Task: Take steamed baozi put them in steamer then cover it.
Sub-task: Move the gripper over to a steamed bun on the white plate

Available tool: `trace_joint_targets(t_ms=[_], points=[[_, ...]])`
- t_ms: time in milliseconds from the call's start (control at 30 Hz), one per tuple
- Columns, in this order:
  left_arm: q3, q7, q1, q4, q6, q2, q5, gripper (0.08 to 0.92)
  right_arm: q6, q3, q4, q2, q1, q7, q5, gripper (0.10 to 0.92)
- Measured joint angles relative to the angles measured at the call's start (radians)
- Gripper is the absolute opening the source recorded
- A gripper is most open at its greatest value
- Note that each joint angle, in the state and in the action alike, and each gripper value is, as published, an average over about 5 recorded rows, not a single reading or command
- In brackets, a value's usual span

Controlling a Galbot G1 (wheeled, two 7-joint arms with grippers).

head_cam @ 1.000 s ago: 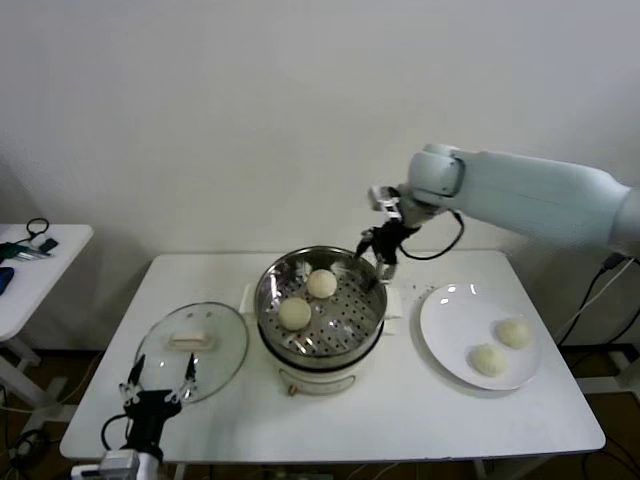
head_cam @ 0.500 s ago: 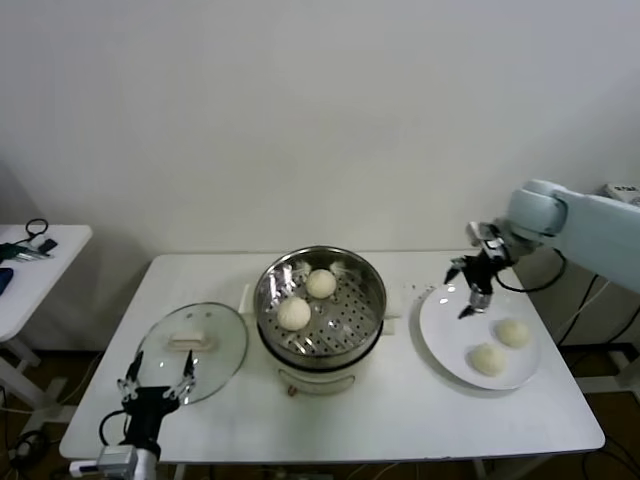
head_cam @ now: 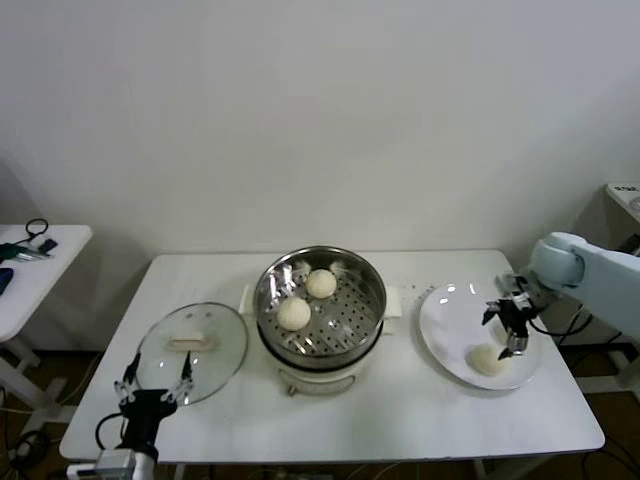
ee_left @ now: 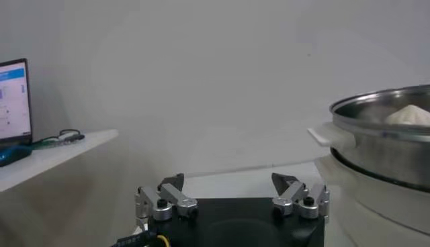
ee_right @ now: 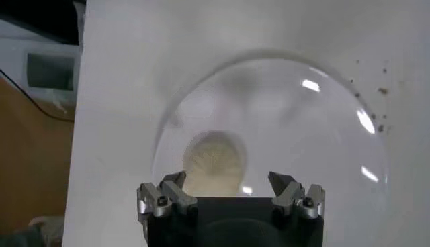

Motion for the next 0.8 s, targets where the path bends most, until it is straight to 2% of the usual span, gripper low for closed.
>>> trace_joint_targets(t_ms=[500,800], points=[[0.0,0.001,0.007,0.011,-0.003,-0.002,0.012,0.823,0.012,0.071,-0.074,0.057,-0.112,-0.005,-0.069,0.813],[0.001,0.0,0.008,0.013,-0.005,-0.002,0.013,0.823,0.02,0.077,-0.099,0.074,-0.119,-0.015,-0.086,0.703]])
